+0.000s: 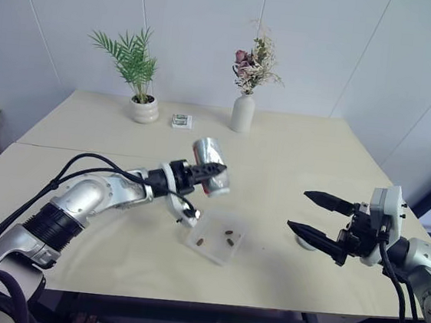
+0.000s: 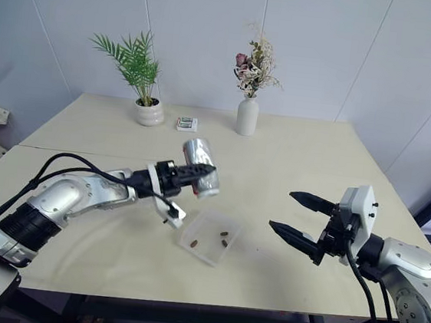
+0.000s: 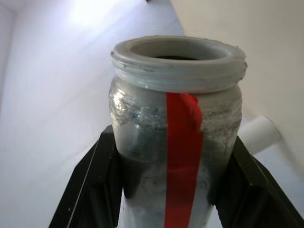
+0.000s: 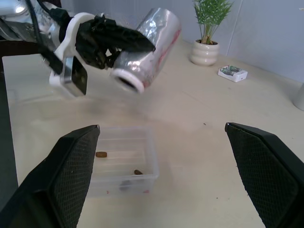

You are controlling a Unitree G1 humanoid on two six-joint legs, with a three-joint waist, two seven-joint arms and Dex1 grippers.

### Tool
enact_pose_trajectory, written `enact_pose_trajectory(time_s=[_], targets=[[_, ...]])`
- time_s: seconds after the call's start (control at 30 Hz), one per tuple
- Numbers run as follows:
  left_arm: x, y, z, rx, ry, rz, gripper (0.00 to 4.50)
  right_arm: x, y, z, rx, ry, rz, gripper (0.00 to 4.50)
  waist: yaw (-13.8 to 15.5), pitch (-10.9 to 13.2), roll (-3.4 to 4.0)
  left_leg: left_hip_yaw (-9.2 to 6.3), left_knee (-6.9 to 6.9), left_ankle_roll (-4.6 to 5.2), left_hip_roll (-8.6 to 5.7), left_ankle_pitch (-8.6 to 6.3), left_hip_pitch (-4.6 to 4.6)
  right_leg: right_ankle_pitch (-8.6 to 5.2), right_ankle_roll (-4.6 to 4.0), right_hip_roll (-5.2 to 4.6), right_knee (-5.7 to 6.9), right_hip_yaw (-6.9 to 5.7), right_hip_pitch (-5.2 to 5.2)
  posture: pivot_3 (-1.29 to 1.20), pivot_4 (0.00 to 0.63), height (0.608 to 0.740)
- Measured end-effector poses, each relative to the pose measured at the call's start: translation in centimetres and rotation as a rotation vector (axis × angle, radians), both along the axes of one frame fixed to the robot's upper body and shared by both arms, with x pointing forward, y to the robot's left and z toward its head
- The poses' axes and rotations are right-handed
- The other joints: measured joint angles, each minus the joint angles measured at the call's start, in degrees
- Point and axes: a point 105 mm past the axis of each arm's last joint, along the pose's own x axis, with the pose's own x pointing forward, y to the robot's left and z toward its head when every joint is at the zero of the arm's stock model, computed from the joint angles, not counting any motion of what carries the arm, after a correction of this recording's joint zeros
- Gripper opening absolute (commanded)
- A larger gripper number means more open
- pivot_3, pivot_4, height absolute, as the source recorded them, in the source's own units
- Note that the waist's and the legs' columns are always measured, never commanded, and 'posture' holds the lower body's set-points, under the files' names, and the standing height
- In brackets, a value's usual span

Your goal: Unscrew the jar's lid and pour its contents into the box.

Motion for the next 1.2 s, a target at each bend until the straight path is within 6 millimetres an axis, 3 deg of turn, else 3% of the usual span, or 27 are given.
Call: enact_pose_trajectory(time_s=[0.13, 0.2, 0.27, 0.33, 0.53, 0.63, 0.67, 0.77, 0.93, 1.03, 1.2], targets=[[0.3, 1.4, -2.0, -0.385, 0.453, 0.084, 2.07, -0.2, -0.1, -0.6, 0.0, 0.04, 0.013, 4.46, 0.08, -0.04, 0.07, 0.01, 0.06, 0.0, 0.02, 0.0, -0.02, -0.01, -0.02, 0.0, 0.08, -0.01, -0.01, 0.0, 0.15, 0.74], [0.3, 1.7, -3.2, -0.489, 0.63, 0.111, 2.07, -0.3, -0.1, -0.5, -0.006, 0.043, 0.017, 4.46, 0.09, -0.03, 0.06, -0.04, 0.19, 0.0, 0.04, 0.0, -0.04, -0.01, -0.03, 0.05, 0.13, -0.02, -0.01, 0.0, 0.15, 0.74], [0.0, 2.1, -3.3, -0.6, 0.775, 0.131, 2.07, -0.5, -0.3, -0.7, -0.016, 0.055, 0.02, 4.46, 0.09, -0.04, 0.06, -0.05, 0.28, 0.0, 0.05, 0.0, -0.04, -0.02, -0.04, 0.08, 0.15, -0.02, 0.02, 0.0, 0.15, 0.74], [0.3, 3.1, -2.7, -0.835, 0.945, 0.137, 2.07, -0.6, -0.3, -0.7, -0.018, 0.063, 0.023, 4.46, -0.01, -0.04, 0.07, -0.03, 0.44, 0.0, 0.05, 0.0, -0.03, -0.02, -0.03, 0.09, 0.17, 0.0, 0.06, 0.0, 0.15, 0.74], [2.3, 8.5, -3.1, -1.366, 1.167, 0.227, 2.07, -1.0, 0.7, 0.1, -0.016, 0.062, 0.057, 4.46, -0.83, -0.04, 0.07, -0.03, 0.87, 0.05, 0.15, 0.03, 0.02, 0.02, -0.3, 0.18, 0.11, 0.0, 0.24, 0.0, 0.15, 0.74], [3.1, 11.1, -5.1, -1.681, 1.295, 0.243, 2.07, -1.1, 1.8, 0.5, -0.027, 0.051, 0.1, 4.46, -1.35, -0.04, 0.06, 0.01, 0.94, 0.1, 0.15, 0.05, 0.0, 0.1, -0.43, 0.18, -0.01, 0.04, 0.27, 0.0, 0.15, 0.74], [3.3, 12.5, -6.3, -1.793, 1.321, 0.275, 2.07, -1.1, 2.3, 0.6, -0.03, 0.049, 0.12, 4.46, -1.59, -0.05, 0.03, 0.01, 0.94, 0.11, 0.16, 0.06, 0.01, 0.12, -0.44, 0.19, -0.02, 0.05, 0.26, 0.0, 0.15, 0.74], [3.3, 15.7, -8.2, -1.92, 1.29, 0.348, 2.07, -0.9, 3.3, 0.8, -0.019, 0.042, 0.158, 4.46, -1.74, -0.03, -0.04, 0.0, 0.88, 0.1, 0.19, 0.06, -0.01, 0.18, -0.38, 0.22, -0.01, 0.04, 0.2, 0.0, 0.15, 0.74], [2.9, 20.8, -8.1, -1.955, 1.079, 0.366, 2.07, -0.7, 5.4, 0.8, -0.005, 0.034, 0.236, 4.46, -1.44, -0.04, -0.06, 0.03, 0.75, 0.03, 0.21, 0.02, -0.05, 0.17, -0.37, 0.18, -0.12, 0.03, 0.16, 0.0, 0.15, 0.74], [2.4, 22.2, -8.2, -1.997, 0.975, 0.315, 2.07, -0.5, 6.1, 0.7, -0.007, 0.029, 0.262, 4.46, -1.17, -0.05, -0.09, 0.05, 0.74, 0.06, 0.2, -0.04, -0.11, 0.31, -0.12, 0.11, -0.19, -0.01, 0.16, 0.0, 0.15, 0.74], [2.5, 22.6, -9.5, -1.989, 0.951, 0.331, 2.07, 0.0, 6.4, 0.7, 0.0, 0.023, 0.262, 4.46, -0.3, -0.07, -0.11, 0.05, 0.71, 0.04, 0.2, -0.11, -0.12, 0.35, -0.06, 0.1, -0.22, -0.03, 0.13, 0.0, 0.15, 0.74]])
